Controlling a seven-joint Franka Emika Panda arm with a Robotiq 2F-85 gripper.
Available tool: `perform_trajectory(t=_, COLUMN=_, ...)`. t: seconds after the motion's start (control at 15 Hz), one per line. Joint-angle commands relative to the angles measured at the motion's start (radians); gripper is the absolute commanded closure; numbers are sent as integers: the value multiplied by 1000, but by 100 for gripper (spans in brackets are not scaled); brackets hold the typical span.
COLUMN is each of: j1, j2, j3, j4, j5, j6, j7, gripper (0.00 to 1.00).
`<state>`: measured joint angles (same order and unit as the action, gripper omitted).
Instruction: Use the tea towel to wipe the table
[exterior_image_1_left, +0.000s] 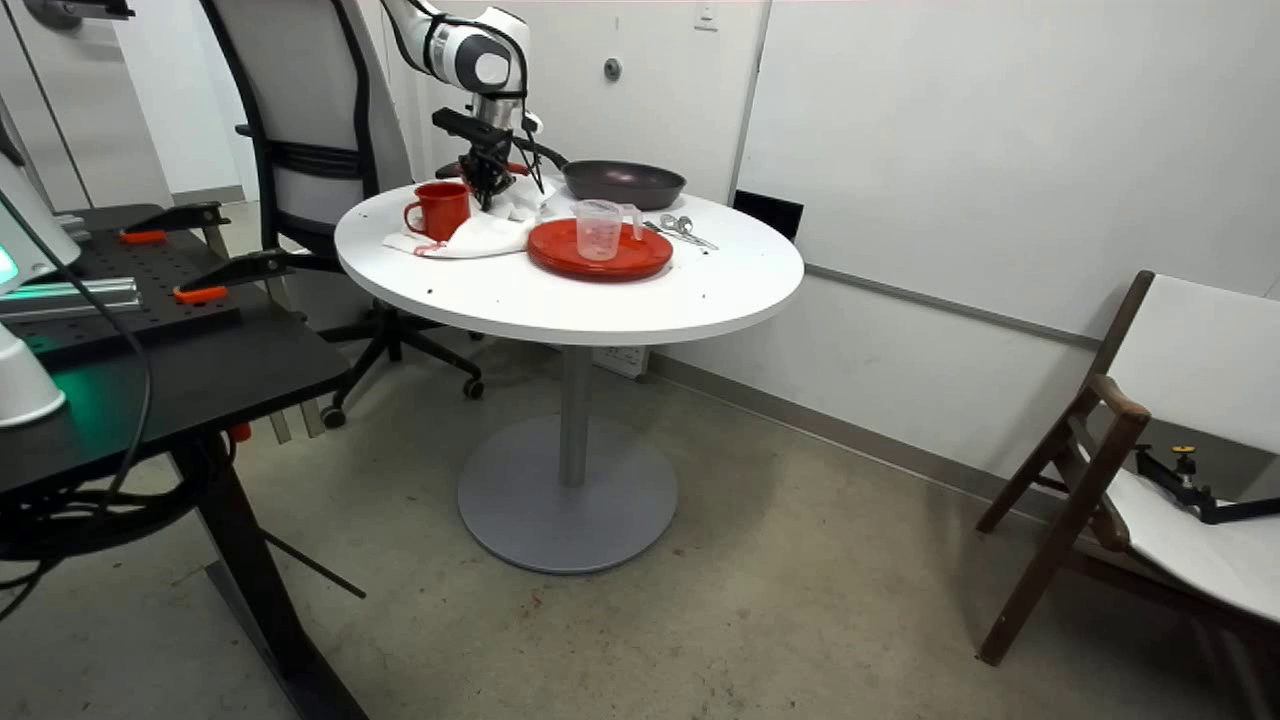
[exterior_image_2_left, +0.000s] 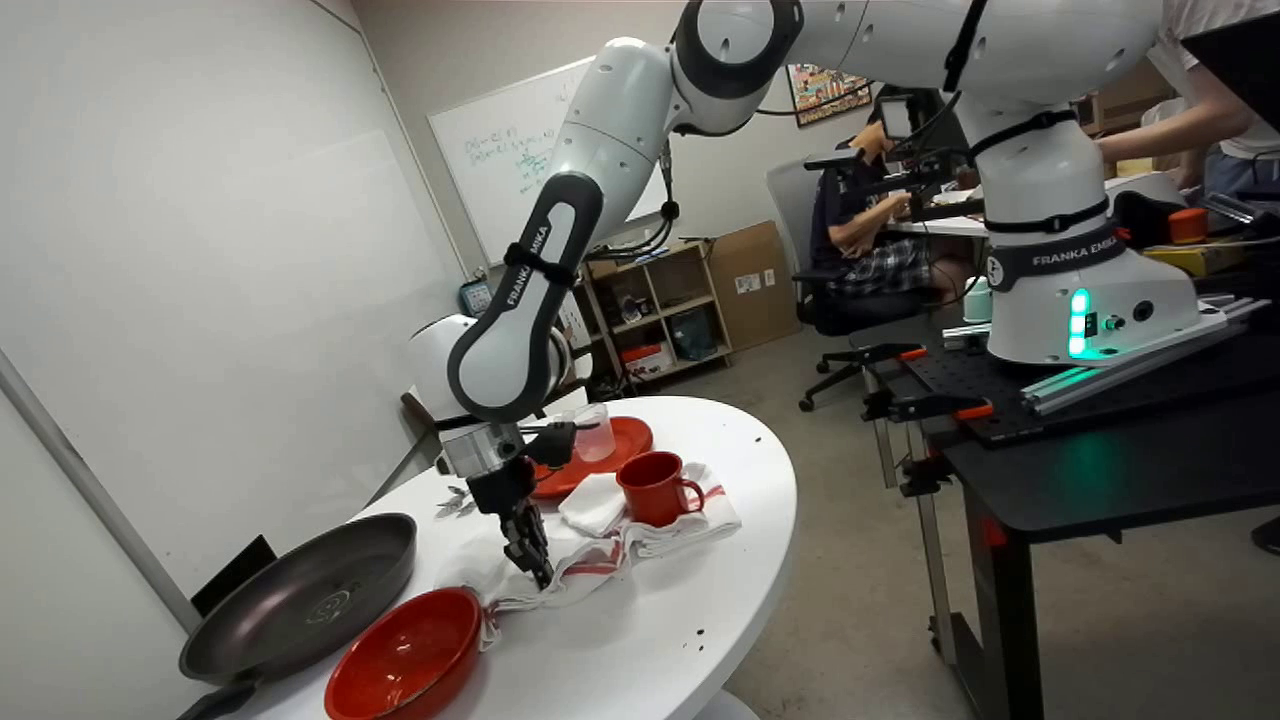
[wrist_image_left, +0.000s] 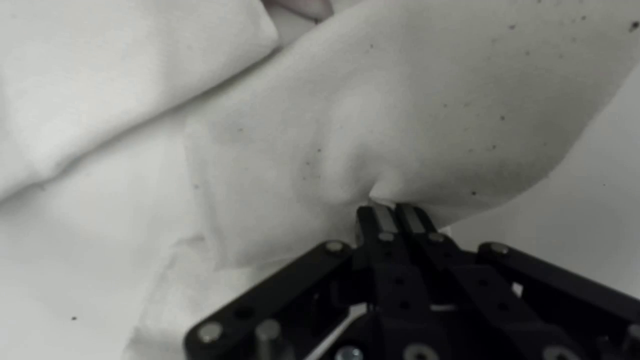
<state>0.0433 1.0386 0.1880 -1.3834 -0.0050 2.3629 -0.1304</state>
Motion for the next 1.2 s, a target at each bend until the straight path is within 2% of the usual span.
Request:
perform_trajectory(t=0.0, j1=7, j2=25, j3=-31, j4=8, j5=0, j6=29, j7=-33, gripper=99)
perform_trajectory(t=0.6, j1=-28, j2=59, j3=-107, j4=99, j5=-6, j6=74, j7=-20, gripper=99)
perform_trajectory(t=1.13, j1=-38, j2=101, j3=-130, j4=176, j5=-7, j6=71, j7=-13, gripper=99)
